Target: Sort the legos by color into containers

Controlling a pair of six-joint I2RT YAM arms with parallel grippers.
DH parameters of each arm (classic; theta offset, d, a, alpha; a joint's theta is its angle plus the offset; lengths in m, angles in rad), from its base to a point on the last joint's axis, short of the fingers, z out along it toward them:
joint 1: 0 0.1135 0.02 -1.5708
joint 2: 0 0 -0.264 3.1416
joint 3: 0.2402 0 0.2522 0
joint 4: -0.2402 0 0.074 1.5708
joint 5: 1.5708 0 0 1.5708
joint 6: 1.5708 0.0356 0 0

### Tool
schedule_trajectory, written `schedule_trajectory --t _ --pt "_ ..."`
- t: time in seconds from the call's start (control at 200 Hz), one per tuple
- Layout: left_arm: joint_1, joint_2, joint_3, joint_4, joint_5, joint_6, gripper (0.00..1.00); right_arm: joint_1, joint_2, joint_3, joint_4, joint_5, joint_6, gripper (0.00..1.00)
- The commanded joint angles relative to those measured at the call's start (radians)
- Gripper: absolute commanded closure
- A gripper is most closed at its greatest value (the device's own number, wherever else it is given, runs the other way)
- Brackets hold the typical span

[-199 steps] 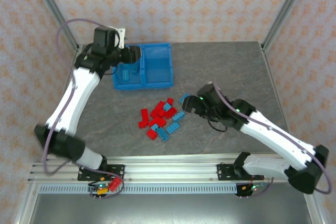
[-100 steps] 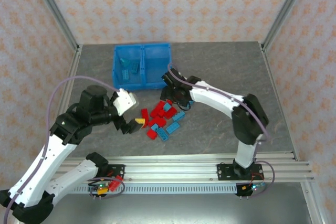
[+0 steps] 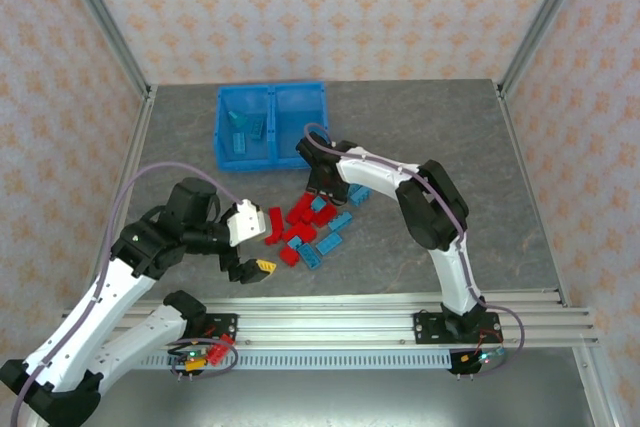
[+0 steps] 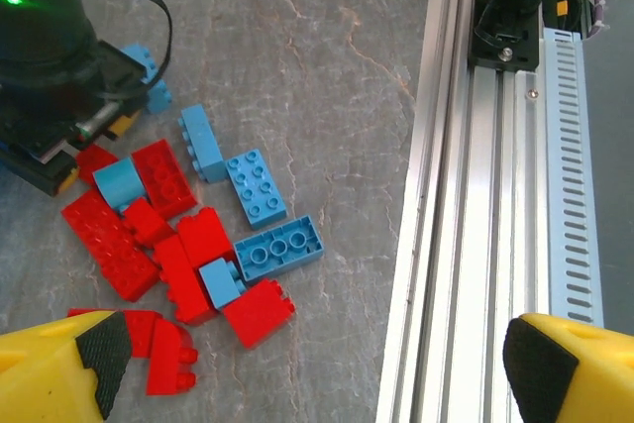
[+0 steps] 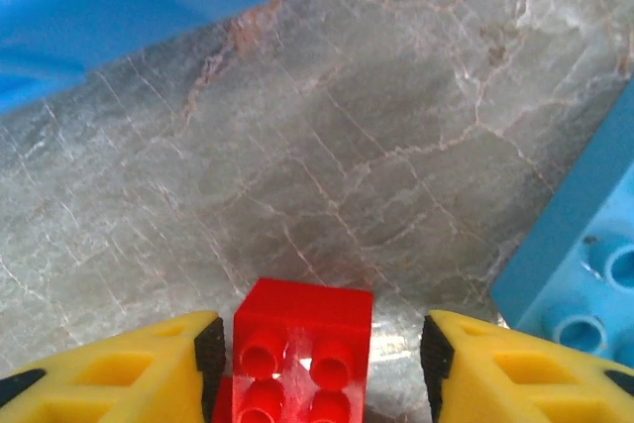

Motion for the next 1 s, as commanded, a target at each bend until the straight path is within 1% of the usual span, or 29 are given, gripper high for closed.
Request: schedule_trajectory --t 0.0,0.025,0.055,0.075,0.12,0.14,0.325,0.445,0.546,0.641,0.741,0.796,0.851,0.931,0.991 --pt "-0.005 -0.007 0.016 -0.072 -0.005 0.017 0.00 -0.010 0.032 0.011 -0.022 0.020 0.013 0.55" --pt "-0.005 -0.008 0.016 -0.072 -0.007 0.014 0.00 -0.011 0.029 0.006 -0.017 0.016 0.017 0.59" --pt "-0.005 -0.009 0.013 -0.071 -0.010 0.007 0.00 -0.010 0.020 -0.003 -0.011 0.015 0.021 0.61" --pt "-0.006 -0.011 0.009 -0.064 -0.014 0.001 0.00 -0.011 0.013 -0.010 -0.004 0.016 0.022 0.65" --pt "-0.005 -0.014 -0.002 -0.045 -0.020 -0.019 0.00 -0.011 -0.005 -0.020 0.004 0.023 0.021 0.67" --pt "-0.006 -0.015 -0.008 -0.034 -0.023 -0.030 0.00 -0.011 -0.020 -0.027 0.007 0.028 0.021 0.71" --pt "-0.005 -0.035 -0.032 0.081 -0.040 -0.141 0.00 -0.003 -0.182 -0.057 0.014 0.102 -0.014 0.72" --pt "-0.006 -0.061 -0.038 0.153 -0.104 -0.212 0.00 0.063 -0.327 -0.057 0.073 0.245 -0.129 0.71" --pt "-0.006 -0.076 -0.031 0.169 -0.153 -0.226 0.00 0.093 -0.356 -0.016 0.119 0.327 -0.208 0.71" --pt "-0.005 -0.081 -0.021 0.205 -0.261 -0.319 0.00 0.092 -0.293 0.071 0.135 0.371 -0.284 0.71" --pt "-0.006 -0.067 0.005 0.229 -0.412 -0.495 0.00 0.088 -0.172 0.216 0.119 0.425 -0.384 0.71" --pt "-0.005 -0.050 0.025 0.218 -0.471 -0.570 0.00 0.078 -0.097 0.300 0.105 0.442 -0.416 0.71" --pt "-0.005 -0.029 0.039 0.209 -0.526 -0.632 0.00 0.058 -0.011 0.408 0.055 0.434 -0.416 0.71" --pt "-0.006 0.010 0.050 0.199 -0.593 -0.714 0.00 0.026 0.124 0.594 -0.040 0.379 -0.416 0.71" --pt "-0.006 0.037 0.050 0.197 -0.670 -0.783 0.00 0.016 0.209 0.700 -0.074 0.351 -0.437 0.71"
